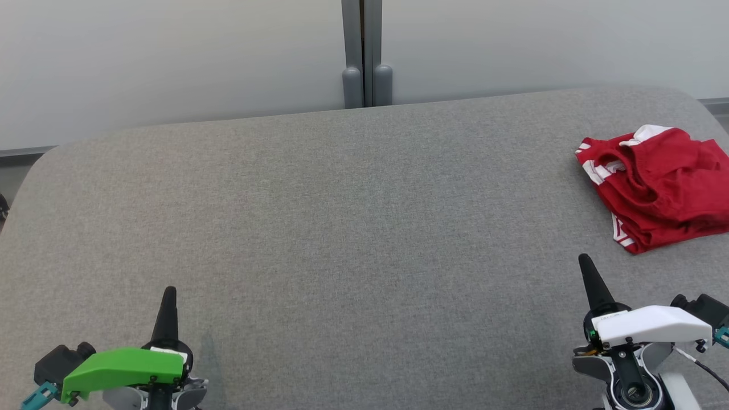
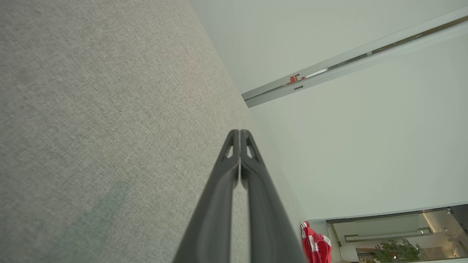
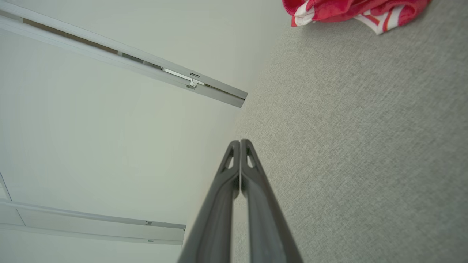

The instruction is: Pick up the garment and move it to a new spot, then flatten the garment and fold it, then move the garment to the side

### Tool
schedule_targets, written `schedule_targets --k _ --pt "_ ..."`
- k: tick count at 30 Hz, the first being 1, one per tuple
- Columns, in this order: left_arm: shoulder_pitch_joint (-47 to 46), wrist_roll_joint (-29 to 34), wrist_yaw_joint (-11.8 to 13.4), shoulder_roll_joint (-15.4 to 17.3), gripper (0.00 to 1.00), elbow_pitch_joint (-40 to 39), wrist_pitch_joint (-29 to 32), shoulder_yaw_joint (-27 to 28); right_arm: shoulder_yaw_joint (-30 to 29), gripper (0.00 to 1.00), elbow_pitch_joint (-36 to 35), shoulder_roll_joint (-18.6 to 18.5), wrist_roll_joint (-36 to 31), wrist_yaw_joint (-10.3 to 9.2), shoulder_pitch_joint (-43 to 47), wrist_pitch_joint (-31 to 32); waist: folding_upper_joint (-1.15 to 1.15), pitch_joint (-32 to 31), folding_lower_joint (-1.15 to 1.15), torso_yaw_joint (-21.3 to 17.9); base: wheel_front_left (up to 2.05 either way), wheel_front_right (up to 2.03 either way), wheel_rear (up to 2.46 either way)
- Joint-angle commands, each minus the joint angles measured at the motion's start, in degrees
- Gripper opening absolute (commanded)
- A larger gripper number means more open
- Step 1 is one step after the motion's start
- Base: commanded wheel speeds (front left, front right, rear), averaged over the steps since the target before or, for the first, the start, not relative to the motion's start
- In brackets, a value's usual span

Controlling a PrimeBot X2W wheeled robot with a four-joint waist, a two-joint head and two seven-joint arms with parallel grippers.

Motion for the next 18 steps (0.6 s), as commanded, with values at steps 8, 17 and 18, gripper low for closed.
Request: schedule_targets --k 8,17,18 --pt "-1.74 -4.87 -1.11 0.06 0.0 -0.7 1.39 1.24 -0.7 0.0 -0.98 -0.29 5.25 -0.03 -1.21 1.4 0.0 -0.09 0.0 -0.02 0.0 0.0 0.0" --pt "-2.12 -8.84 -1.77 -0.02 0.0 -0.74 2.61 2.08 -1.19 0.0 -1.25 -0.3 9.76 -0.03 -1.27 2.63 0.0 -0.19 0.0 -0.04 0.0 0.0 0.0" --pt "-2.17 -9.19 -1.81 -0.03 0.0 -0.76 2.71 2.17 -1.24 0.0 -1.28 -0.3 10.17 -0.03 -1.27 2.65 0.0 -0.2 0.0 -0.04 0.0 0.0 0.0"
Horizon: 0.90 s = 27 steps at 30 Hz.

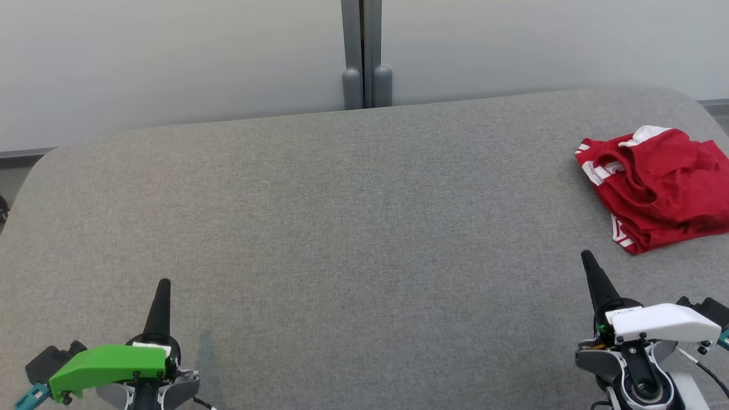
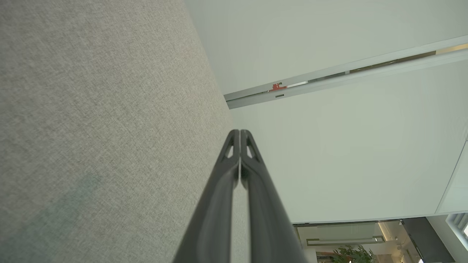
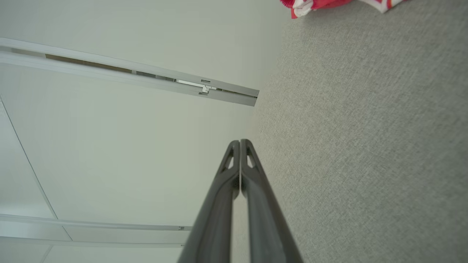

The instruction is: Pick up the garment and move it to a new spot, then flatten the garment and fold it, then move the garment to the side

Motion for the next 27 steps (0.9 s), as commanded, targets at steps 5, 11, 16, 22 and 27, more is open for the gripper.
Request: schedule_targets --k 5,11,16,22,27 --pt "-1.52 -2.87 -0.71 0.06 0.0 -0.56 0.92 0.81 -0.46 0.0 -0.73 -0.27 3.18 -0.02 -1.02 0.81 0.0 -0.06 0.0 -0.01 0.0 0.0 0.0" --pt "-1.66 -5.19 -1.19 0.01 0.0 -0.58 1.59 1.33 -0.77 0.0 -0.88 -0.28 5.84 0.0 -1.05 1.53 0.0 -0.12 0.0 -0.03 0.0 0.0 0.0" --pt "-1.91 -7.17 -1.46 -0.03 0.0 -0.59 2.16 1.71 -0.99 0.0 -0.99 -0.29 7.96 -0.01 -1.05 2.15 0.0 -0.18 0.0 -0.04 0.0 0.0 0.0" --pt "-1.94 -9.37 -1.77 -0.09 0.0 -0.58 2.79 2.21 -1.24 0.0 -1.11 -0.3 10.47 -0.01 -1.05 2.76 0.0 -0.24 0.0 -0.06 0.0 0.0 0.0" --pt "-2.2 -11.02 -2.19 -0.13 0.0 -0.62 3.29 2.62 -1.46 0.0 -1.23 -0.3 12.36 -0.01 -0.95 3.26 0.0 -0.29 0.0 -0.07 0.0 0.0 0.0"
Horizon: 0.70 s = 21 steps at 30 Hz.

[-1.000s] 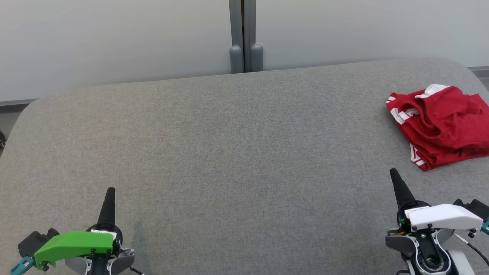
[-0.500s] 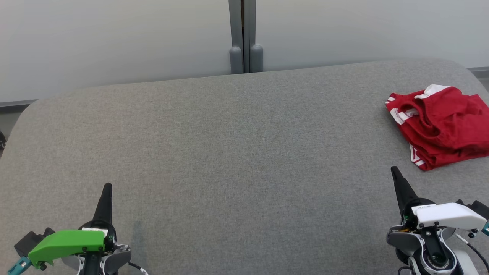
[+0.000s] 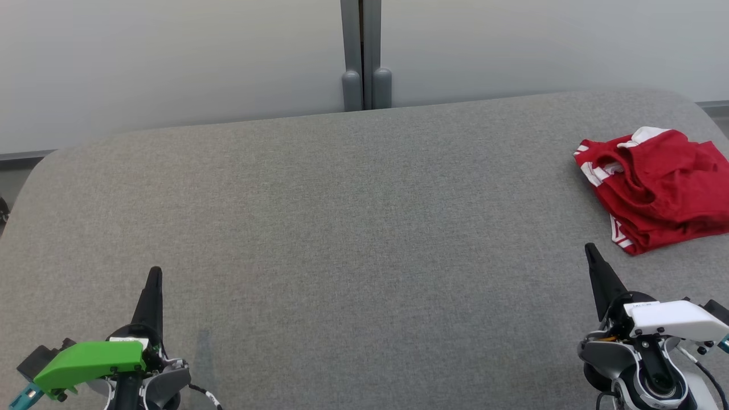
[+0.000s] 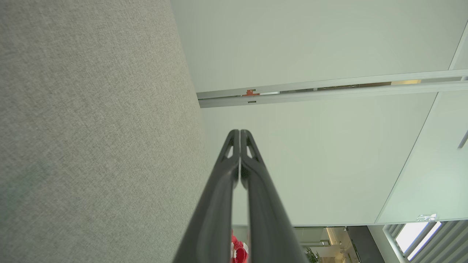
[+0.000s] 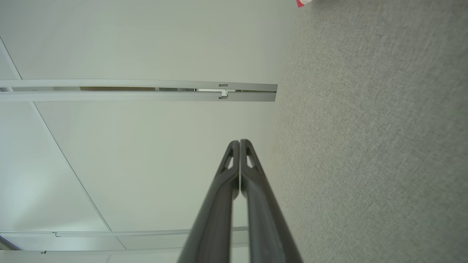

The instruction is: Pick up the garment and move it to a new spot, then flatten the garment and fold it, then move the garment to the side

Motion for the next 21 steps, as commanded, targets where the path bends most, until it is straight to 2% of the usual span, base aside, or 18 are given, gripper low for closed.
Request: schedule_targets --k 1,10,21 --pt "-1.03 -1.01 -0.53 0.03 0.0 -0.26 0.43 0.47 -0.23 0.0 -0.42 -0.25 1.21 0.02 -0.44 0.4 0.0 -0.02 0.0 0.0 0.0 0.0 0.0" --pt "-1.22 -4.0 -1.04 -0.04 0.0 -0.29 1.22 1.08 -0.58 0.0 -0.59 -0.25 4.44 0.02 -0.45 1.21 0.0 -0.11 0.0 -0.02 0.0 0.0 0.0" --pt "-1.14 -3.99 -1.04 -0.03 0.0 -0.26 1.27 1.05 -0.58 0.0 -0.58 -0.25 4.52 0.02 -0.44 1.28 0.0 -0.12 0.0 -0.03 0.0 0.0 0.0"
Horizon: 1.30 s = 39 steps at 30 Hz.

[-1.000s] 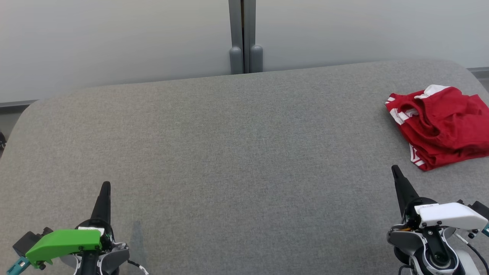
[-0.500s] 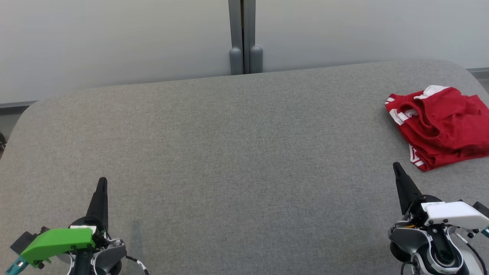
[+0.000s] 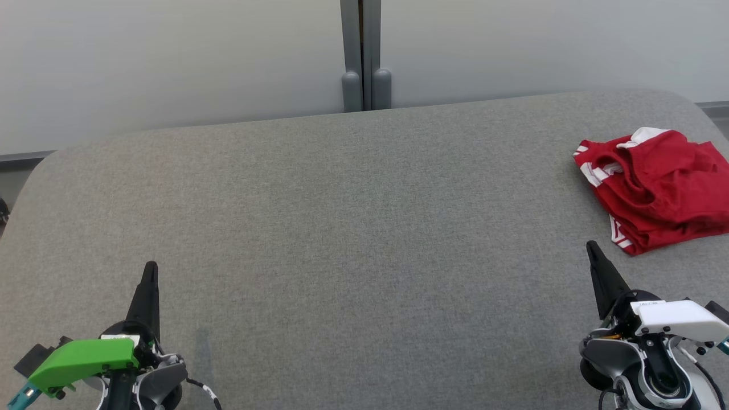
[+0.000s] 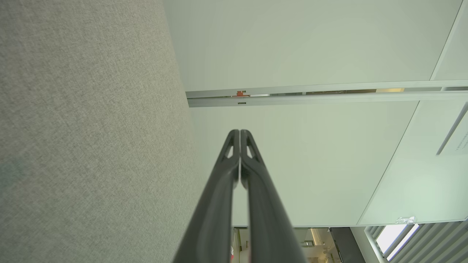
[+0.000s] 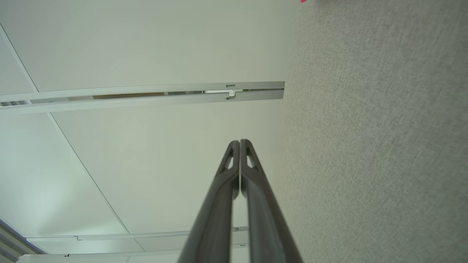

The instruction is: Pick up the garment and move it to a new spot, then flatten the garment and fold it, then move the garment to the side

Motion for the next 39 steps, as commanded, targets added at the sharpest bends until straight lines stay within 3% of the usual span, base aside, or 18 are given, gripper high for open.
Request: schedule_targets --k 1,39 --pt "-0.57 -0.25 -0.35 0.07 0.0 -0.11 0.2 0.16 -0.09 0.0 -0.28 -0.21 0.37 0.02 -0.33 0.21 0.0 0.0 0.0 0.0 0.0 0.0 0.0" --pt "-0.56 -0.28 -0.36 0.08 0.0 -0.12 0.18 0.14 -0.08 0.0 -0.28 -0.21 0.37 0.02 -0.32 0.2 0.0 0.0 0.0 0.0 0.0 0.0 0.0"
